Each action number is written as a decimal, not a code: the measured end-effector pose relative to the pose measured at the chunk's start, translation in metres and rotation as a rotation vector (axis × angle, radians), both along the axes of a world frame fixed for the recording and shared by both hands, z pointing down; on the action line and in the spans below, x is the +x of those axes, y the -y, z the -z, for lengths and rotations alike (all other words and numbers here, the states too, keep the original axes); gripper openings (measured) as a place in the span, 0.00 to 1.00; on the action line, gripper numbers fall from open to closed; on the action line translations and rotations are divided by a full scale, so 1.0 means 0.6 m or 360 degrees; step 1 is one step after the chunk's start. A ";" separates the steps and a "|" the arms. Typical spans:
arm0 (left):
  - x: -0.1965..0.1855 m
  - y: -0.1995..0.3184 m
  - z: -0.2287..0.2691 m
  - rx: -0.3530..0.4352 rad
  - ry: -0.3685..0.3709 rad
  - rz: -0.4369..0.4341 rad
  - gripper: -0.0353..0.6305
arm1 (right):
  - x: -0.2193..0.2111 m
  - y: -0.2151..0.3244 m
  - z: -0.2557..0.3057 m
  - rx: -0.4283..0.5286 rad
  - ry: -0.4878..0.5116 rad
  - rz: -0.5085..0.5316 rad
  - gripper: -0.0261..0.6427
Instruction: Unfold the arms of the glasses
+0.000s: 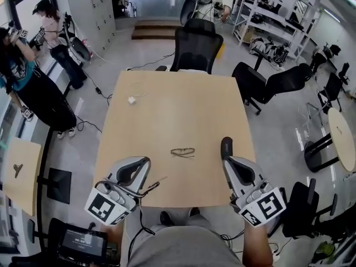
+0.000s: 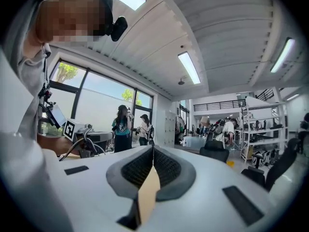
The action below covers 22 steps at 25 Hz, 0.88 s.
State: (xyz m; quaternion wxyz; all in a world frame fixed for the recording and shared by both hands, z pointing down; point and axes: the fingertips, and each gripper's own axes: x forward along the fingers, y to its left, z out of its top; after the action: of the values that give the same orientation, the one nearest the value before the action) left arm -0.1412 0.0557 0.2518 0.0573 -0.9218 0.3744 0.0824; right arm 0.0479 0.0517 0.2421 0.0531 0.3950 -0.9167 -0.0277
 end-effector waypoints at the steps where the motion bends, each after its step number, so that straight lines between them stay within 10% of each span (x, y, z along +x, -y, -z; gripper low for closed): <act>1: 0.000 0.012 -0.005 -0.0008 0.0008 -0.0004 0.06 | -0.001 0.012 -0.005 -0.0007 0.0003 -0.0005 0.05; 22: 0.042 0.251 -0.174 -0.0278 0.0065 0.0093 0.06 | -0.014 0.284 -0.171 -0.0300 -0.0086 0.0171 0.05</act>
State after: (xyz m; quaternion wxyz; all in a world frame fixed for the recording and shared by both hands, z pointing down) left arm -0.1160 -0.0951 0.3561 -0.0131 -0.9135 0.4057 0.0288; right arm 0.0393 -0.1187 0.3449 0.1132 0.3377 -0.9333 0.0453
